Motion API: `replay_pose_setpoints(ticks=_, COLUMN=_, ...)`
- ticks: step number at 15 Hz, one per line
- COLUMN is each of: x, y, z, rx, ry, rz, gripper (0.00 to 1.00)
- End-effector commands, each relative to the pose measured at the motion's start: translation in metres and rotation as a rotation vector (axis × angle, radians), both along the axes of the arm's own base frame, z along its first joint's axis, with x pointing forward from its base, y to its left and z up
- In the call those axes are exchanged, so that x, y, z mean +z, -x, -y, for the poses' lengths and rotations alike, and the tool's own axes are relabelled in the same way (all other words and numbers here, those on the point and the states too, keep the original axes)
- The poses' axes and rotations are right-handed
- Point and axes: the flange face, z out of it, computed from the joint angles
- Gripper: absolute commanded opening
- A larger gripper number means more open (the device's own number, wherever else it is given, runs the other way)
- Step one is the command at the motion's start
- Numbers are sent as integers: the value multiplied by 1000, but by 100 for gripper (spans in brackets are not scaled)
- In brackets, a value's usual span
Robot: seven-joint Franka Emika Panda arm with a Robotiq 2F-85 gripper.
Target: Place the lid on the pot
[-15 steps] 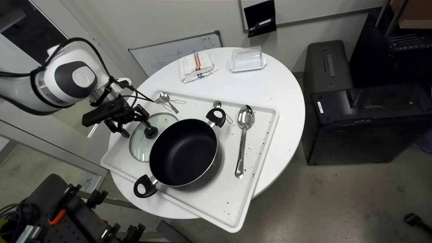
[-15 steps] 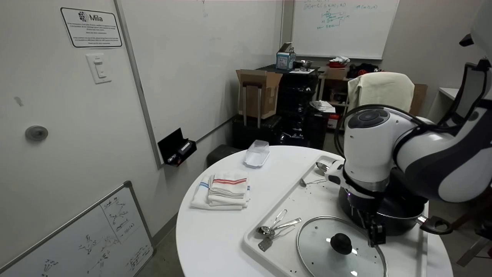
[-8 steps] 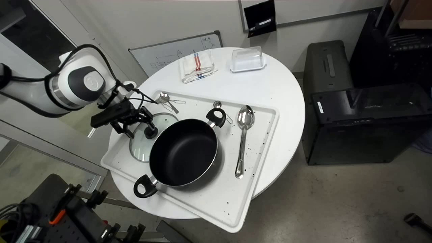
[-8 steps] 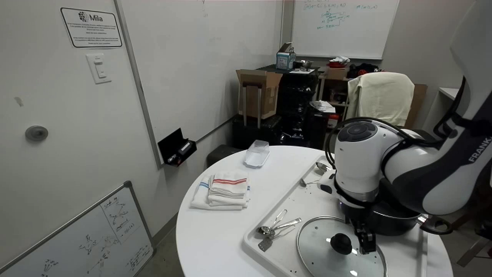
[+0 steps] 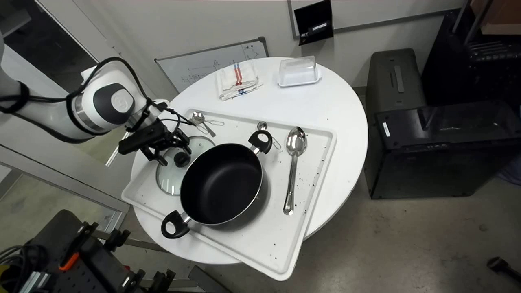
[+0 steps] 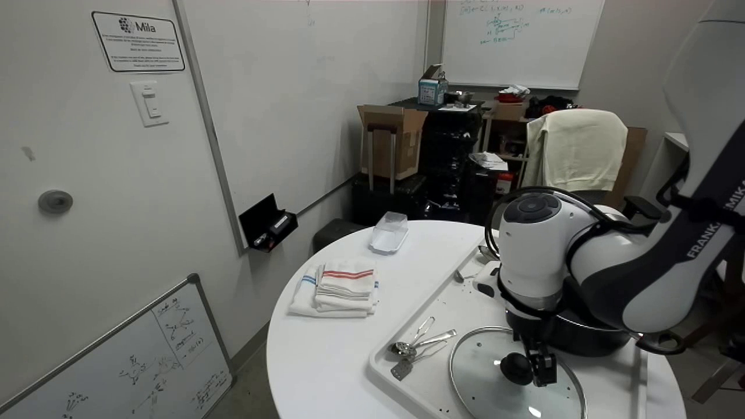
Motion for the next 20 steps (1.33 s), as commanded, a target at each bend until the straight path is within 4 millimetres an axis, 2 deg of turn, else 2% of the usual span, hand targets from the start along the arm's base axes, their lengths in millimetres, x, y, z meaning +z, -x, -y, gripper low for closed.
replay_pose_setpoints(ticks=1, x=-10, y=-8, z=-3, rx=23, ry=0, rz=26, gripper=100)
replay_pose_setpoints(ticks=6, x=-14, y=-10, z=-8, rx=26, ry=-8, rz=32, gripper=100)
replay_pose_setpoints(ticks=8, x=-14, y=-11, z=-9, rx=28, ry=-11, rz=34, gripper=74)
replay_pose_setpoints(ticks=11, x=-12, y=-13, z=-9, rx=29, ry=-16, rz=39, gripper=53)
replay_pose_setpoints(ticks=14, x=-11, y=-12, z=-11, rx=30, ry=-21, rz=41, gripper=29)
replay_pose_setpoints(ticks=15, x=-10, y=-12, z=-10, rx=30, ry=-21, rz=41, gripper=25)
replay_pose_setpoints(ticks=20, x=-2, y=-11, z=-11, rx=26, ry=-24, rz=39, gripper=25)
